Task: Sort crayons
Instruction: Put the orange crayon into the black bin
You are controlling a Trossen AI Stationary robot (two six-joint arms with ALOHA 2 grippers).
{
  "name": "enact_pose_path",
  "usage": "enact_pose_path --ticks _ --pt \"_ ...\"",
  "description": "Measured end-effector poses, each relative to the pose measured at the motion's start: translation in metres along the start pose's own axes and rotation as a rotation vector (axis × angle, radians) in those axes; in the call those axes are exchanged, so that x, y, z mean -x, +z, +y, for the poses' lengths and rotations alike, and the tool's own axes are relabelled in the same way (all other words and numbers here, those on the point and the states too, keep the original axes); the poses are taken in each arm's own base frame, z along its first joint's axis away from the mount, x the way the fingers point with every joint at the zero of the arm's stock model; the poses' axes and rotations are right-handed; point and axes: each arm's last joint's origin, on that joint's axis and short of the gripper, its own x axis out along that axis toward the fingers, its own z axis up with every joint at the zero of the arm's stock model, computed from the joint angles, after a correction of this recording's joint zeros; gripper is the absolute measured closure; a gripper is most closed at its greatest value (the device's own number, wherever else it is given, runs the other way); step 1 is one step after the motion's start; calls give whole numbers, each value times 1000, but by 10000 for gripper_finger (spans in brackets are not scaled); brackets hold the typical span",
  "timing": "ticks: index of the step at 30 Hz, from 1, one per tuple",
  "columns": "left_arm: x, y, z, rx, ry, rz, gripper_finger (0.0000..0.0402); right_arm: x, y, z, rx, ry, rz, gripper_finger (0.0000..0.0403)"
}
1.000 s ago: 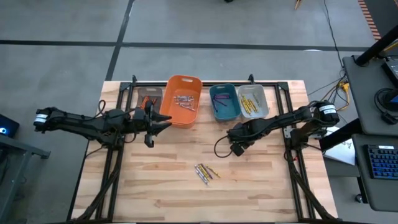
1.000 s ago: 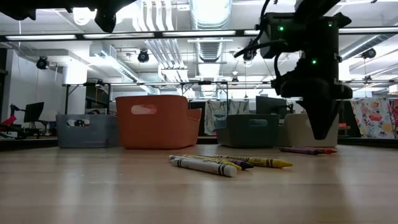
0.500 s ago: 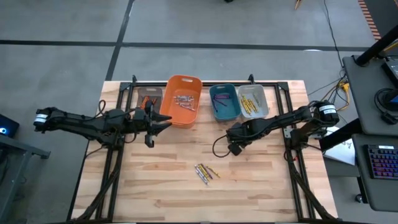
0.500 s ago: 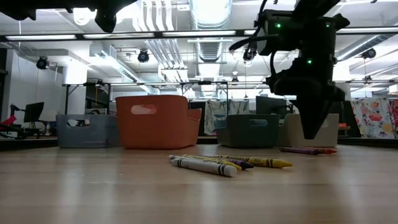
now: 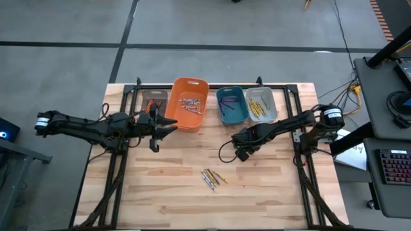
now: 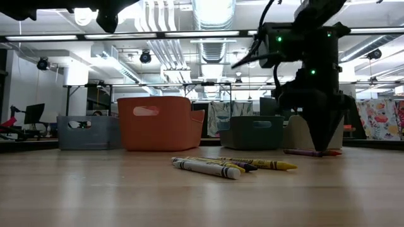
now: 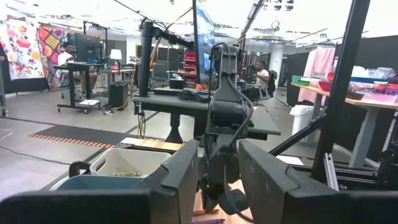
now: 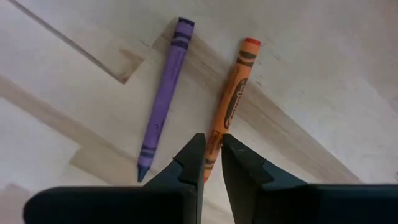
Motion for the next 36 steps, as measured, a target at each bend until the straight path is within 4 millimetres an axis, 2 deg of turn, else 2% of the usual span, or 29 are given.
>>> enact_pose_path --ticks 14,20,26,32,36 --pt "0 0 0 0 0 1 302 -14 2 3 104 -40 28 361" --pt "0 -1 0 -1 1 7 302 -17 2 2 121 -58 35 391" --pt "-7 -8 -1 -13 3 44 302 -1 0 -3 154 -30 -10 394" --pt "-17 -15 -2 -30 2 39 302 37 0 -10 172 48 -188 395" --pt "-25 -21 -3 -49 2 40 302 64 6 -8 219 188 -385 395"
